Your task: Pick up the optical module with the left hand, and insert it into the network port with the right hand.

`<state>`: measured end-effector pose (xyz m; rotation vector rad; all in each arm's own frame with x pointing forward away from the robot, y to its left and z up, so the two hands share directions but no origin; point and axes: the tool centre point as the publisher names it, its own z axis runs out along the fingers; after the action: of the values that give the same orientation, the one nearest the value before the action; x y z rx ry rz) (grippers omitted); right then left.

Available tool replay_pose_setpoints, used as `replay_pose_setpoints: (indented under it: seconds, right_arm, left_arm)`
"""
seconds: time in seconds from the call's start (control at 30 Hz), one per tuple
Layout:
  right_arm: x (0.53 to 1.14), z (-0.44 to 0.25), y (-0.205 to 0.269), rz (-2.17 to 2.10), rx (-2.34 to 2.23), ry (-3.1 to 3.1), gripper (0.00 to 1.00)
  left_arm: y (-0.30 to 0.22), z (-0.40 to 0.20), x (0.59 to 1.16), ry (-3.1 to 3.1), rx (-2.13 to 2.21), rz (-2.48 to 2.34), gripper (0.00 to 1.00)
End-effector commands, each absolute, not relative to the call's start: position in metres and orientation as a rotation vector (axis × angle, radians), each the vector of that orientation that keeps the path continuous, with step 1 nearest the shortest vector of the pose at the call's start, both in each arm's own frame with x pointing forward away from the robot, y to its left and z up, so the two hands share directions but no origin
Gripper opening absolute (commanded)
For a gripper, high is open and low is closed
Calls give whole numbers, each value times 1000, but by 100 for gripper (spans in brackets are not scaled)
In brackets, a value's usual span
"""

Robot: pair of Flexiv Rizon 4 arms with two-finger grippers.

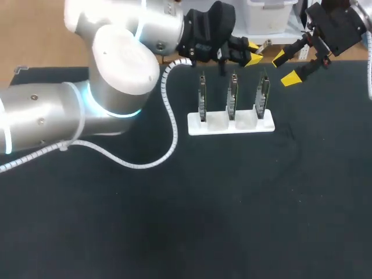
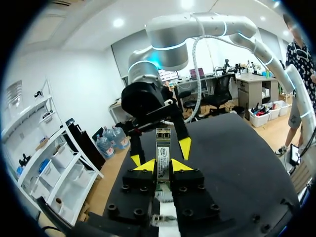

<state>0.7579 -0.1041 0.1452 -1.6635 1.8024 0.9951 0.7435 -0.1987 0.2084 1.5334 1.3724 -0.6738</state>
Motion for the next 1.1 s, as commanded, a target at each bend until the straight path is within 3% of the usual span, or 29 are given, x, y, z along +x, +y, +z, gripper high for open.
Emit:
replay_pose_setpoints:
  seconds: [0.03,1.1]
  right_arm:
    - [756,145,-104,990,-1661,1803,100]
    - [756,145,-104,990,-1661,1803,100]
  left_arm:
    - [-216,201,753,1302,1497,-729,0]
    - [-246,188,764,1216,1522,-936,0]
